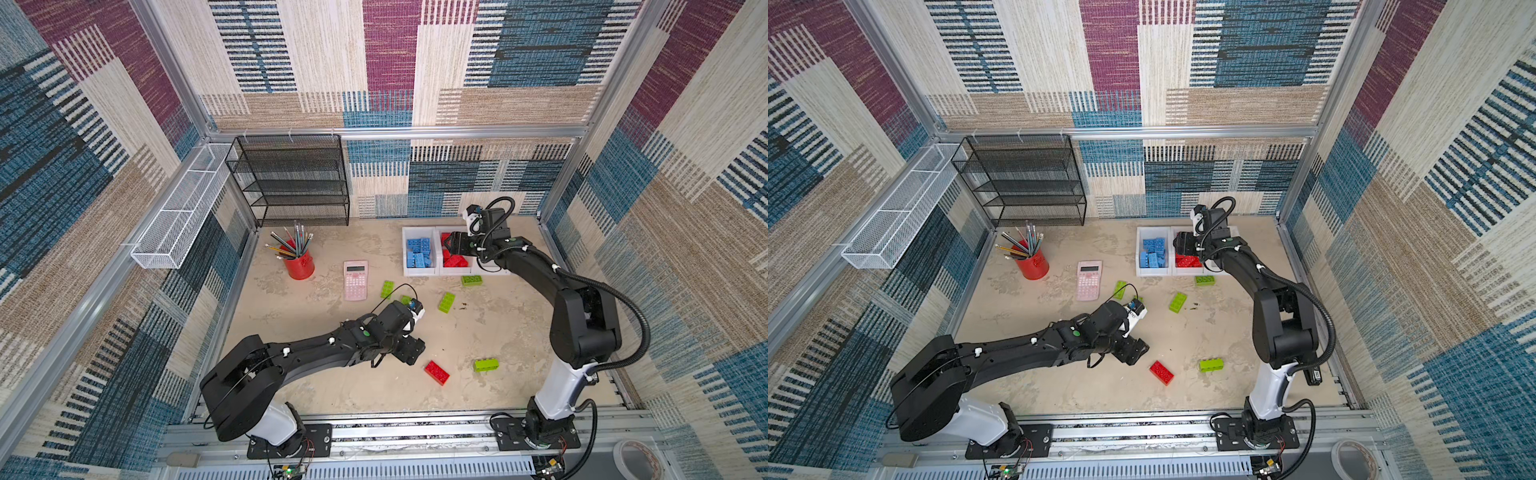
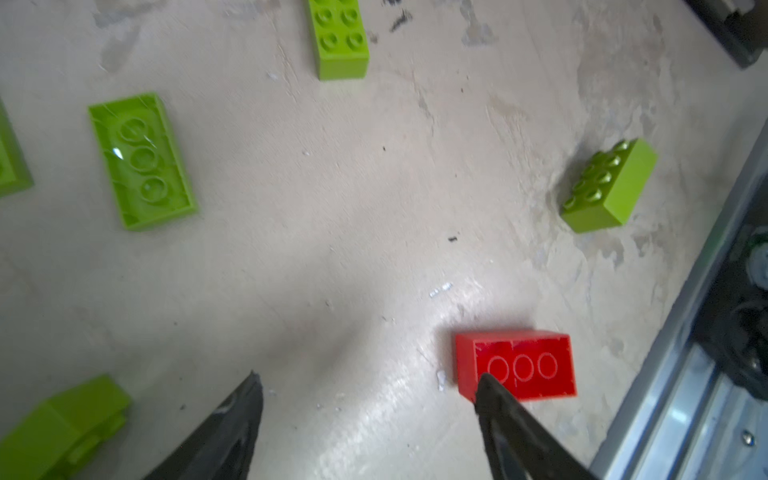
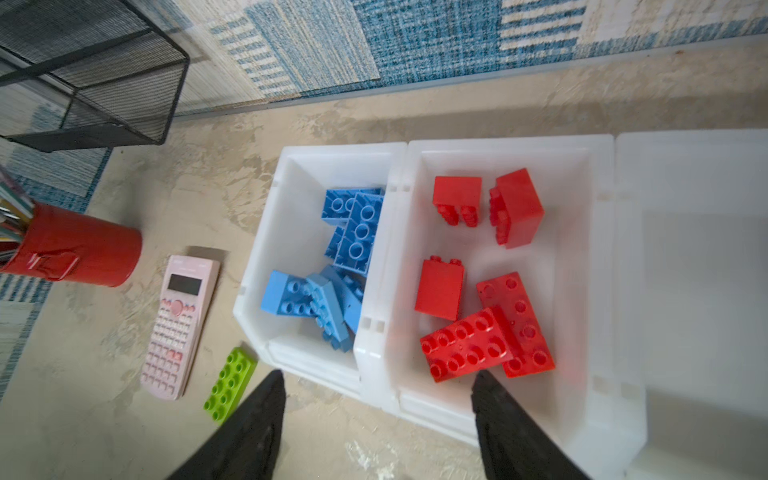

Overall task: Sort the legos into containers by color
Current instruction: 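Lower the left gripper onto the red 2x4 brick near the robot and grasp it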

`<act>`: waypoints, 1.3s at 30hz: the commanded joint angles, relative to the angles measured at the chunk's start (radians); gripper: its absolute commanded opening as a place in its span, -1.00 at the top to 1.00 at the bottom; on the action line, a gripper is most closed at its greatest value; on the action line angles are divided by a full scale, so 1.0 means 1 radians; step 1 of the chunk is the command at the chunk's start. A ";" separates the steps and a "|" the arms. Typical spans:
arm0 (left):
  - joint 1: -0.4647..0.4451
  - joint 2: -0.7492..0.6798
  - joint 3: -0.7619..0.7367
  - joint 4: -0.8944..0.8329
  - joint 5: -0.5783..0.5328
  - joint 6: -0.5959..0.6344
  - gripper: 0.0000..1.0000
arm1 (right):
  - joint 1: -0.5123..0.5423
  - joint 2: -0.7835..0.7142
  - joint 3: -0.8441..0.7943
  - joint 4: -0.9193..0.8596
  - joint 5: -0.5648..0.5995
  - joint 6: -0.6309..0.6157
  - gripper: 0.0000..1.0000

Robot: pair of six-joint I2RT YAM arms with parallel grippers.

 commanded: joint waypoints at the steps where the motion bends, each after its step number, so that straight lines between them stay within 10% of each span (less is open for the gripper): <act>1: -0.032 -0.002 0.016 -0.133 -0.028 0.003 -0.63 | 0.002 -0.080 -0.073 0.099 -0.059 0.033 -0.48; 39: -0.163 0.367 0.303 -0.222 -0.010 -0.006 -0.51 | 0.002 -0.527 -0.473 0.242 -0.035 0.044 -0.61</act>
